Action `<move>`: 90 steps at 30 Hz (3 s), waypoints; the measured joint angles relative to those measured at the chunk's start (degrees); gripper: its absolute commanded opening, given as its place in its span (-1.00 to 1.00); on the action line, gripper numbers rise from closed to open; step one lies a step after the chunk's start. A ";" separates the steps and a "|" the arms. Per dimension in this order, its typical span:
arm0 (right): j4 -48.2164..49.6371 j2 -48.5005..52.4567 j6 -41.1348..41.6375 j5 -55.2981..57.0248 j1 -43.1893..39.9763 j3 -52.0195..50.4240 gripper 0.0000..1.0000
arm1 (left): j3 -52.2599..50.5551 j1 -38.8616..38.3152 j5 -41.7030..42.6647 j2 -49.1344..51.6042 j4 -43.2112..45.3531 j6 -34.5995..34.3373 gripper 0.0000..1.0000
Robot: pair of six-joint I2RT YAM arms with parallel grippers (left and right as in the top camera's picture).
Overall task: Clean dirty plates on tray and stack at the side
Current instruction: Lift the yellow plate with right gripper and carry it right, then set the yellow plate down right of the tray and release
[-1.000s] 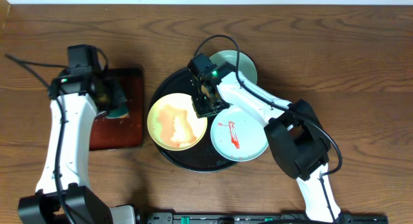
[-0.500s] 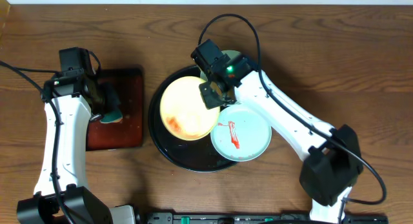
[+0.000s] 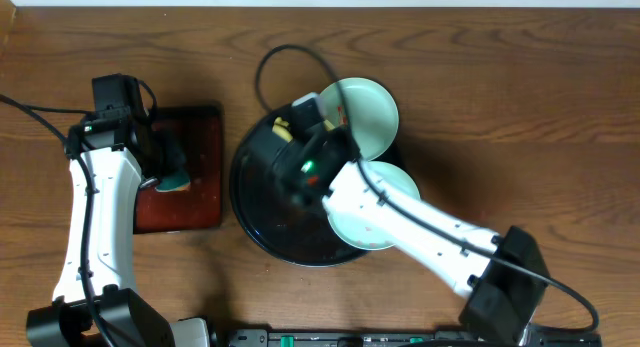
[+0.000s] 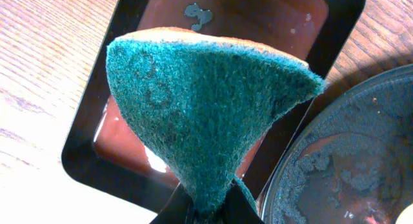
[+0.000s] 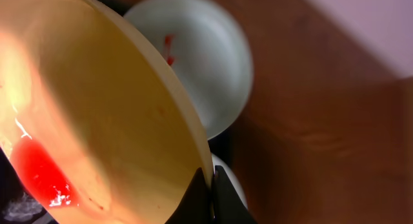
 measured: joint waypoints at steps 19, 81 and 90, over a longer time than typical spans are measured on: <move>-0.02 0.00 0.81 34.03 13.84 0.00 -0.98 | 0.00 0.00 0.00 0.00 0.00 0.00 -0.85; 22.10 -7.56 -14.32 -54.62 -70.40 -36.50 -0.46 | -0.02 0.00 0.00 0.00 -0.11 -0.20 -0.85; 12.76 -7.56 -17.18 -57.59 -70.44 -33.51 -0.18 | -0.02 0.00 0.00 0.00 -0.13 -0.20 -0.85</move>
